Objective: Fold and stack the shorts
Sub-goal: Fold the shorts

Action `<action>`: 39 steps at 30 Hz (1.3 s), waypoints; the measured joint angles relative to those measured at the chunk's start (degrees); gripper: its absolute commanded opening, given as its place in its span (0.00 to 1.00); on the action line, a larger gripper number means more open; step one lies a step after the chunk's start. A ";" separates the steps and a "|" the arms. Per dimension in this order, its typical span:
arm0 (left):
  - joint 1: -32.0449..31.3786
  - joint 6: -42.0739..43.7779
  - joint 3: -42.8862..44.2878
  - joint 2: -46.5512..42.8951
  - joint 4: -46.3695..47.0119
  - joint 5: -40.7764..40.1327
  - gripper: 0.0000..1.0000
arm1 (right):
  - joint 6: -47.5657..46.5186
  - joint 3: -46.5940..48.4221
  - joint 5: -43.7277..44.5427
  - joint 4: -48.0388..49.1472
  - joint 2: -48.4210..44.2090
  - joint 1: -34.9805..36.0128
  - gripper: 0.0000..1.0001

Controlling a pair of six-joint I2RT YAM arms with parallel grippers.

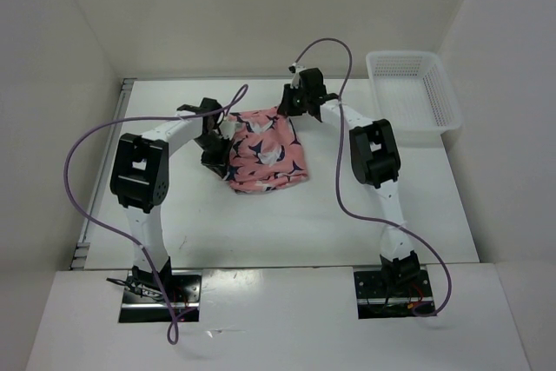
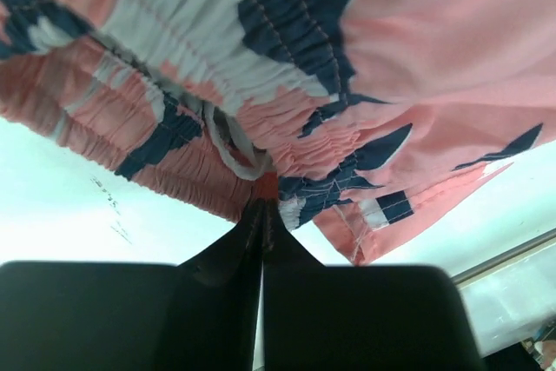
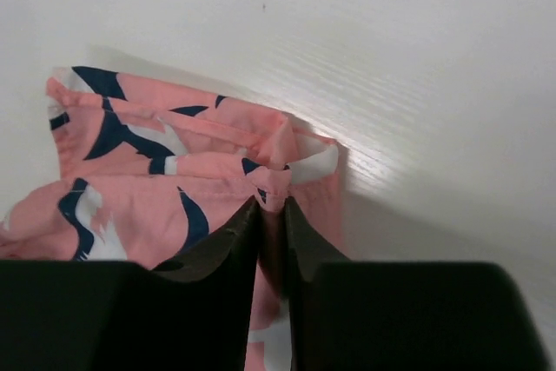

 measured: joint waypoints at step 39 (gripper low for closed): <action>3.80 0.02 14.25 3.41 7.21 -4.46 0.86 | -33.53 -46.21 -1.90 -10.14 -46.56 1.88 0.95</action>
